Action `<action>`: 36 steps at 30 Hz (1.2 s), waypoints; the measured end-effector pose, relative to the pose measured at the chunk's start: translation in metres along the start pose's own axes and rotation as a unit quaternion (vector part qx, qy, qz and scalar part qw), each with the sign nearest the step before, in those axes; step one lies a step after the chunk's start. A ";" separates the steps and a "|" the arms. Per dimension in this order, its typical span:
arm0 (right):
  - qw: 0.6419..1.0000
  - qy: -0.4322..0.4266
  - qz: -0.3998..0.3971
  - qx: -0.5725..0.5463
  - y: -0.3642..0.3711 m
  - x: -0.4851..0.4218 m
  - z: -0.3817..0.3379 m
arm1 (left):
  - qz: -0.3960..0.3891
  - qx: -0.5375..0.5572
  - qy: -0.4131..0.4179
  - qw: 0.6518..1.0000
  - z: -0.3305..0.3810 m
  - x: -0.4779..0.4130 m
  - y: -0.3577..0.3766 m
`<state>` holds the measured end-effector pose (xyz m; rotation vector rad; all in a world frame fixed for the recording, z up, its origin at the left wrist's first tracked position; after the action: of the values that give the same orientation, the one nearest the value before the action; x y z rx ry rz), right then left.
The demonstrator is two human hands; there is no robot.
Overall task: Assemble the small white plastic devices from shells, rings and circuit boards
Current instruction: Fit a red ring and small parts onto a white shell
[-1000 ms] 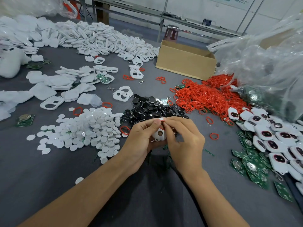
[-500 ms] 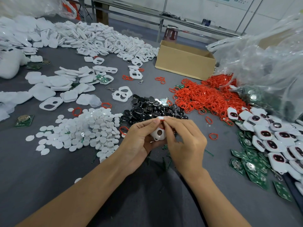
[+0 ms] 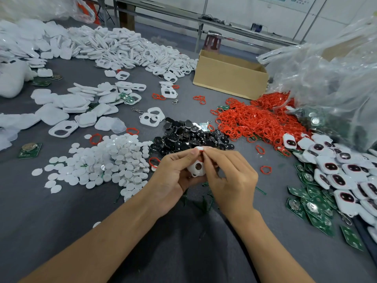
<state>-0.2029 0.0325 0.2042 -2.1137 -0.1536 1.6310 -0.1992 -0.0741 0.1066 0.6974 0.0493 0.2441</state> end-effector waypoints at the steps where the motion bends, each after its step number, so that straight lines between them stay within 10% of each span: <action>1: 1.000 -0.002 0.000 0.000 0.000 0.000 -0.001 | 0.004 -0.005 0.002 1.000 0.000 0.000 -0.001; 13: 0.990 0.110 -0.017 -0.083 0.011 0.000 0.014 | 0.108 -0.153 0.095 0.978 0.018 0.006 -0.008; 22: 0.883 0.333 -0.138 -0.300 0.055 0.022 0.041 | 0.100 -0.190 0.125 0.969 0.026 0.007 -0.004; 36: 0.907 0.356 -0.064 -0.215 0.029 0.023 0.075 | 0.063 -0.033 0.089 0.993 0.028 0.000 -0.012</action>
<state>-0.2723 0.0370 0.1571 -2.8198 -0.4277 0.7006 -0.1933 -0.1010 0.1203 0.6124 0.1671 0.4271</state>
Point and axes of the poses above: each hand's wrist, its own x-axis away from the middle knuckle, its own y-axis out of the palm, z = x × y, the point moved 10 cm from there along -x, towards the middle knuckle, and after that the axes turned 2 degrees about -z, right-handed, at the moved point
